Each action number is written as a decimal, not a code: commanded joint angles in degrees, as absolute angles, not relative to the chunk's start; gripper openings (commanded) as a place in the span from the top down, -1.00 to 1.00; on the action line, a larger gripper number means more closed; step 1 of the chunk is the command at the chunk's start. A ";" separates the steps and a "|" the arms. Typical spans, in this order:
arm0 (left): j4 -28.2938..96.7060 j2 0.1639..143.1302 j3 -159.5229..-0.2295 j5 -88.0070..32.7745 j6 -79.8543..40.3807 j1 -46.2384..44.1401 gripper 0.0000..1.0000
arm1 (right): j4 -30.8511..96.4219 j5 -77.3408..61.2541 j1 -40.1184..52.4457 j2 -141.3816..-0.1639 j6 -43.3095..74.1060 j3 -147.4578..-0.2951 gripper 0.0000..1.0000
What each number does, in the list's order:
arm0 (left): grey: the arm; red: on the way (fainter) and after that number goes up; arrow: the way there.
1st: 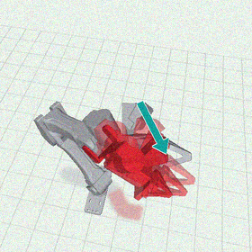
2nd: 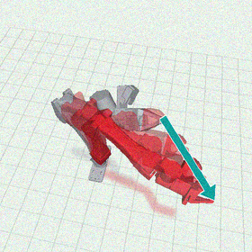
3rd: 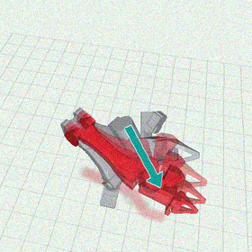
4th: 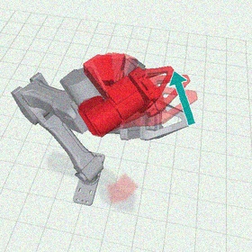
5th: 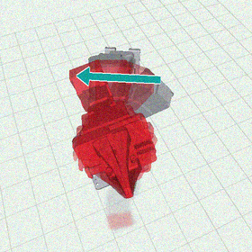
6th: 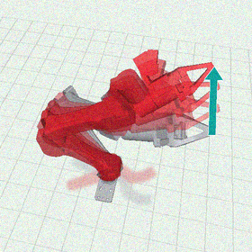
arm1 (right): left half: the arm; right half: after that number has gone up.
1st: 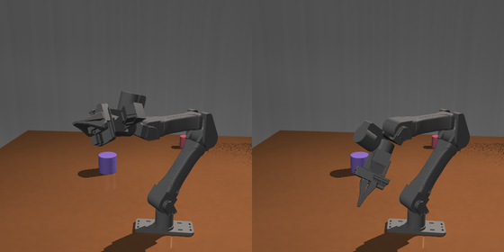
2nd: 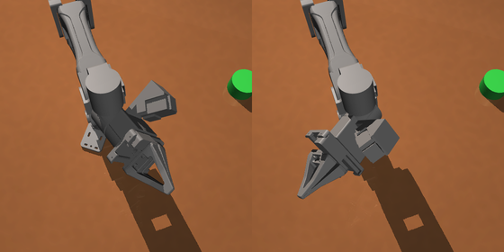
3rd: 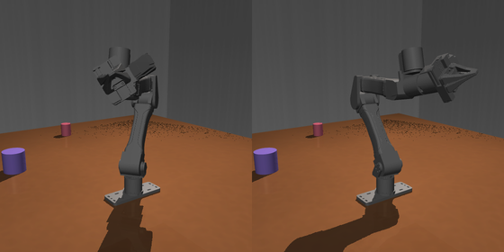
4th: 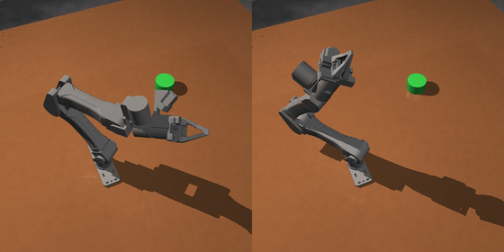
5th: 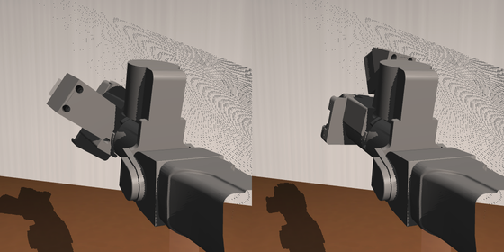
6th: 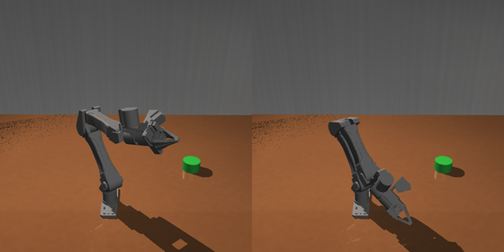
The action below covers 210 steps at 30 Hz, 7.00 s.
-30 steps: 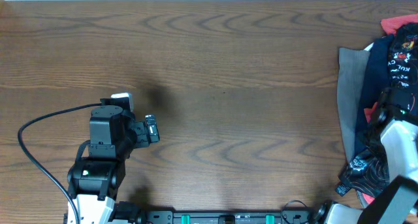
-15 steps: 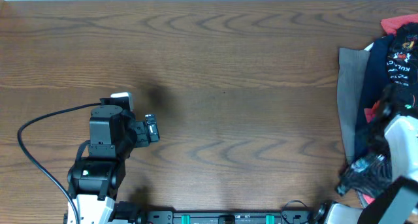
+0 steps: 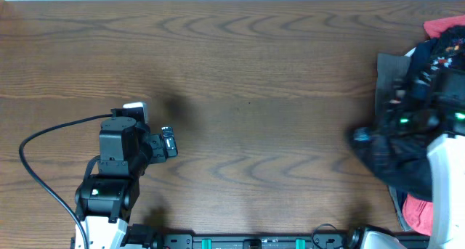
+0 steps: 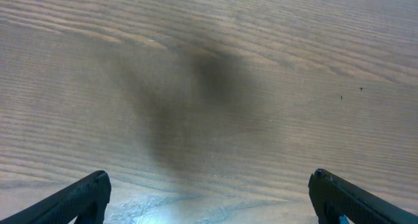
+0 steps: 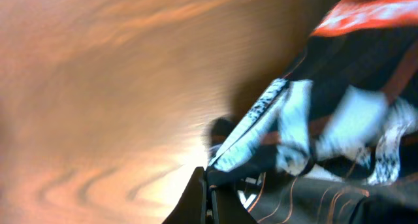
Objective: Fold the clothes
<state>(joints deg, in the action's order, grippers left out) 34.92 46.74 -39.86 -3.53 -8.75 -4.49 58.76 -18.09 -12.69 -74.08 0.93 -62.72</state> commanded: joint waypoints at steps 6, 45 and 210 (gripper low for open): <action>34.89 46.74 -40.95 -3.88 -8.69 -4.08 -0.95 | 44.38 -25.08 7.20 -74.72 0.91 -54.96 0.97; 19.42 73.93 -40.77 -25.08 -15.64 -15.84 -0.96 | 44.60 6.02 2.98 -71.02 20.80 -51.72 -0.98; 14.39 97.84 -51.48 -20.62 -24.36 -0.36 -0.95 | 49.76 9.21 -3.46 -71.05 20.53 -51.57 -0.99</action>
<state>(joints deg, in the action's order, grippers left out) 15.53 95.85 -52.18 -20.62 -21.76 -0.27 49.56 8.62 -2.39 -71.31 20.01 -51.57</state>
